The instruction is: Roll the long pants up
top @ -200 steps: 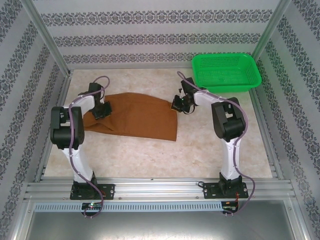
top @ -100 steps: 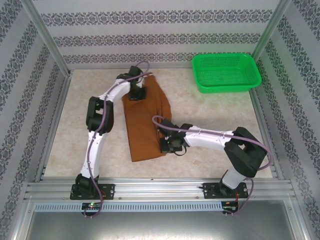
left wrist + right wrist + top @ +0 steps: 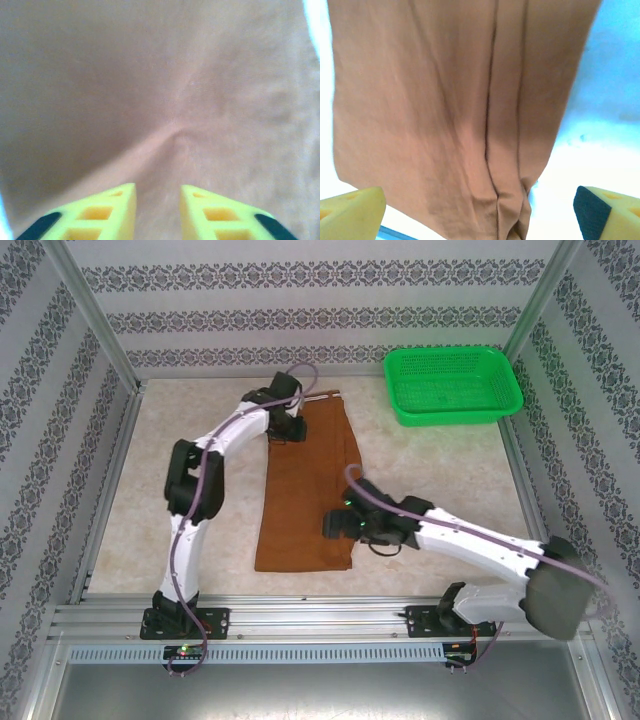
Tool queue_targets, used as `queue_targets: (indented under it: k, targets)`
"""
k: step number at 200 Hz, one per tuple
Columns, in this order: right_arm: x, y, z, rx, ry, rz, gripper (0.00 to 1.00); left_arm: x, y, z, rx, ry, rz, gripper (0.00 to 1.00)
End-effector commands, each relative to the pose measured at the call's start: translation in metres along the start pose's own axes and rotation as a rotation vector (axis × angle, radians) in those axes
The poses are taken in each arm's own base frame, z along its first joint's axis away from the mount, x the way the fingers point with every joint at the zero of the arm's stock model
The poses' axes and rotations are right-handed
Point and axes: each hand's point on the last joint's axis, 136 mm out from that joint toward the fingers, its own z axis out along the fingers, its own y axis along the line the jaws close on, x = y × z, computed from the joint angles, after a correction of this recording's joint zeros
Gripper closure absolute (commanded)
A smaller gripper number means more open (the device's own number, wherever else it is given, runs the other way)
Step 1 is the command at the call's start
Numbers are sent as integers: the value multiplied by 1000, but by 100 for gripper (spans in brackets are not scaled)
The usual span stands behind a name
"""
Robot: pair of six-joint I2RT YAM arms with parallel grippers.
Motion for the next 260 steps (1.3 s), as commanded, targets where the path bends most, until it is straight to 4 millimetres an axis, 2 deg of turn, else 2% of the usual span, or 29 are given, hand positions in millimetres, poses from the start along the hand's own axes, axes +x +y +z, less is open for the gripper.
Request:
queue_targets:
  k: [1,21,25,31,35,37,38,40,42,43,53,70,96,110,121,130,135,140,156,173,195,220,260]
  targets:
    - [0,-18,10,-18,26,147,2,-43,-3,-78,-25,-220,39,100]
    - [-5,-17,5,9,24,73,2,-21,-2,-101,9,-245,-23,100]
    - [-6,-16,4,13,31,60,6,-15,2,-104,7,-259,-60,100]
    - [-7,-15,3,25,33,42,16,-5,8,-106,23,-274,-119,100]
    - [-10,-14,2,30,21,32,32,0,9,-109,60,-288,-149,100]
    - [-10,-14,2,32,15,24,52,3,8,-111,86,-292,-157,100]
    - [-11,-13,2,34,11,20,57,4,6,-111,103,-292,-160,100]
    - [-12,-14,1,39,1,16,83,8,5,-111,131,-287,-166,100]
    - [-14,-15,0,48,-10,16,98,12,4,-112,159,-283,-173,100]
    - [-14,-16,0,55,-15,17,100,14,4,-112,168,-281,-176,100]
    - [-18,-21,-3,80,-53,22,100,32,-3,-116,254,-254,-181,100]
    - [-21,-27,-4,80,-93,35,100,61,-6,-127,286,-240,-163,100]
    - [-22,-33,2,42,-103,50,100,112,-6,-142,255,-165,-133,100]
    - [-22,-35,5,28,-94,56,100,146,-17,-154,230,-131,-57,100]
    - [-20,-40,7,38,-75,67,100,174,-22,-165,173,-100,4,93]
    - [-20,-38,8,28,-64,51,71,199,-31,-172,151,-76,67,86]
    - [-20,-37,8,28,-60,41,60,211,-32,-178,134,-72,86,80]
    - [-20,-37,8,31,-54,31,53,221,-32,-182,116,-67,103,73]
    - [-21,-37,10,50,-43,9,45,250,-32,-188,79,-66,147,48]
    - [-21,-38,12,88,-7,-15,40,279,-33,-185,55,-55,209,46]
    - [-19,-37,12,122,15,-56,37,315,-37,-166,11,3,317,47]
    - [-20,-42,12,124,8,-44,36,340,-51,-143,-93,36,548,47]
    - [-20,-49,6,107,-9,5,37,327,-82,-113,-223,12,777,47]
